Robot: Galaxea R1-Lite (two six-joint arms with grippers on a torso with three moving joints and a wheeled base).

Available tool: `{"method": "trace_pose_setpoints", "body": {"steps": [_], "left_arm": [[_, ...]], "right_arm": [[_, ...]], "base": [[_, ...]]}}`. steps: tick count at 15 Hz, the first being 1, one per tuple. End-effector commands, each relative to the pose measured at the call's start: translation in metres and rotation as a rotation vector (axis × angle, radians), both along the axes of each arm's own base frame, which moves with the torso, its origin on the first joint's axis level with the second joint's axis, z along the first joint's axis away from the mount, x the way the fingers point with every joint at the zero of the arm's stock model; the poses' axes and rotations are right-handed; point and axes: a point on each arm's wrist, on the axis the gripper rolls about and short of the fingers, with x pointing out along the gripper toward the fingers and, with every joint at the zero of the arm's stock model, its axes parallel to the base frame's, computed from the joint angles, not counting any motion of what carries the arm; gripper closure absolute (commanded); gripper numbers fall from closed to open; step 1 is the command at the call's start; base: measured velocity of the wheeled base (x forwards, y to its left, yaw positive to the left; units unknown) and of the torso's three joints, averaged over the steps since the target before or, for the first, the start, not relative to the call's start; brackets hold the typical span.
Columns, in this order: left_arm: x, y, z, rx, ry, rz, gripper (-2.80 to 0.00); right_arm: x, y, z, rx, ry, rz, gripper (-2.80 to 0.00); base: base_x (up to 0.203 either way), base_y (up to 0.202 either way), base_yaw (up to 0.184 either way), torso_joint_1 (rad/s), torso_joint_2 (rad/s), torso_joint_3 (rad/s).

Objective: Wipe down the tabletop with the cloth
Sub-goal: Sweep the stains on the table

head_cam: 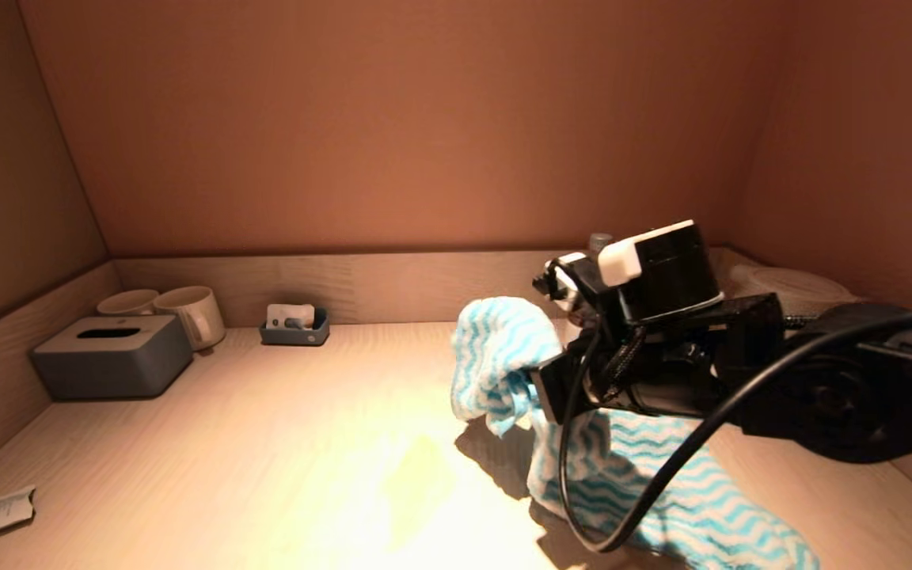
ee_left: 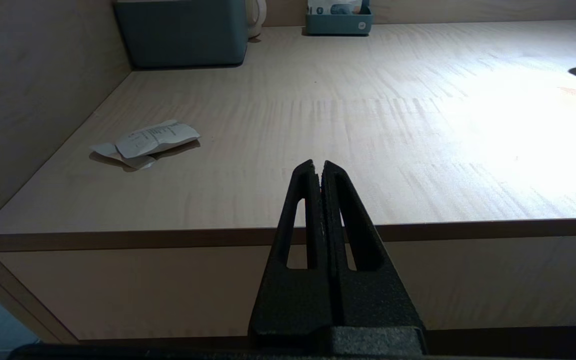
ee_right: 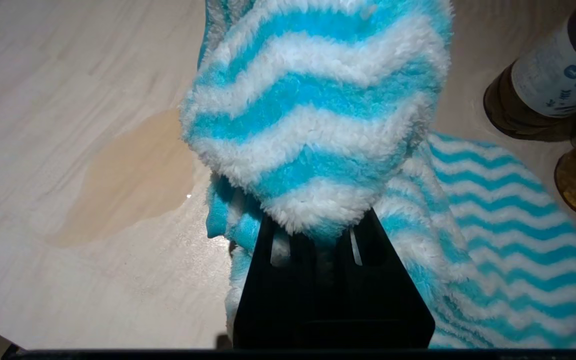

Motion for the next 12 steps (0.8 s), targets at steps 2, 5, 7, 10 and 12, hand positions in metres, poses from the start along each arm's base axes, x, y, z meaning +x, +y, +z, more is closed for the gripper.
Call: {"method": "trace_pose_setpoints", "body": {"steps": [2, 5, 7, 10, 12], "left_arm": [[0.0, 0.0, 0.0, -0.001, 0.0, 0.002, 0.0], [0.0, 0.0, 0.0, -0.001, 0.0, 0.001, 0.0], [0.0, 0.0, 0.0, -0.001, 0.0, 0.002, 0.0], [0.0, 0.0, 0.0, -0.001, 0.0, 0.002, 0.0], [0.0, 0.0, 0.0, -0.001, 0.0, 0.0, 0.0]], "right_arm": [[0.003, 0.032, -0.02, -0.038, 0.044, 0.073, 0.0], [0.004, 0.069, -0.039, -0.09, 0.063, 0.122, 0.0], [0.001, 0.089, -0.05, -0.109, 0.077, 0.164, 0.0], [-0.004, 0.106, -0.068, -0.139, 0.114, 0.202, 0.0], [-0.009, 0.114, -0.08, -0.164, 0.14, 0.225, 0.0]], "base": [[0.0, 0.0, 0.0, 0.0, 0.0, 0.0], [0.0, 0.0, 0.0, 0.0, 0.0, 0.0], [0.0, 0.0, 0.0, 0.0, 0.0, 0.0], [0.0, 0.0, 0.0, 0.0, 0.0, 0.0], [0.0, 0.0, 0.0, 0.0, 0.0, 0.0]]}}
